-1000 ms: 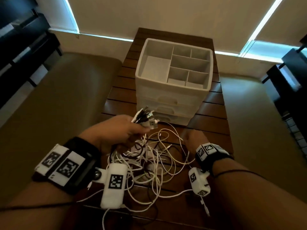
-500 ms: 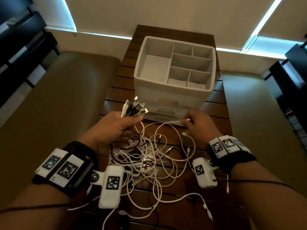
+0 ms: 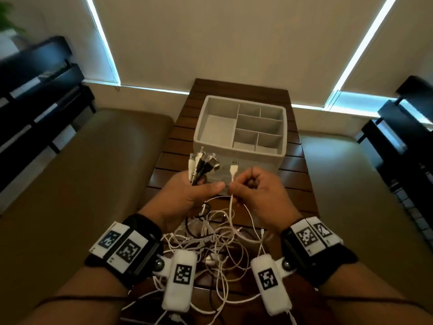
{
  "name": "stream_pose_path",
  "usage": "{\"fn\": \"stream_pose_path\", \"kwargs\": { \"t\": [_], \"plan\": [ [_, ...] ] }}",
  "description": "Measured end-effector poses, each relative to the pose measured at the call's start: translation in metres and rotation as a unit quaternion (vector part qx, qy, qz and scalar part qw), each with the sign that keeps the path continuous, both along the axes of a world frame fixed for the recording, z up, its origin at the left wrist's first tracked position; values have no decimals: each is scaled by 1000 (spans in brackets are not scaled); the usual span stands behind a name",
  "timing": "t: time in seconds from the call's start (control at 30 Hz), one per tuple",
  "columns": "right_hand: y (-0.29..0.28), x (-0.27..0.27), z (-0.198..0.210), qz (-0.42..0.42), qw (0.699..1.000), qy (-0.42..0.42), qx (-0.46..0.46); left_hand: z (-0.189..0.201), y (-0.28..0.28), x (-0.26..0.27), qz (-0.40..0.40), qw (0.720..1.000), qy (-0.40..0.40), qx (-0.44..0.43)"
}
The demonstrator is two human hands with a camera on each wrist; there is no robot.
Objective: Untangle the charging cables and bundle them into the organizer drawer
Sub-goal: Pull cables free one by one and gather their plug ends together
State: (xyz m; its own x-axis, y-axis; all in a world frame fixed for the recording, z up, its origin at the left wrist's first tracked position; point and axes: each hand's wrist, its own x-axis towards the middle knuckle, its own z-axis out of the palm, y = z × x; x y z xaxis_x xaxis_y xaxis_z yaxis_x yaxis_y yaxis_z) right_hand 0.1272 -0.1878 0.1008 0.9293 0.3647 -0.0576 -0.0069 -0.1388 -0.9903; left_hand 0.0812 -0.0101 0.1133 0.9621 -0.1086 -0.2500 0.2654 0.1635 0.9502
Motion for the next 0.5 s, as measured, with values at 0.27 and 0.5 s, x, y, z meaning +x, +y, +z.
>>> {"fn": "stream_pose_path", "kwargs": {
  "t": [0.27,0.5],
  "plan": [
    [21,-27,-3,-2,999,-47,4,-5,-7,-5,13,999,3,-29],
    [21,-23,-2,-21,999,-49,-7,-5,-18,-3,31,999,-3,-31]
  ]
}}
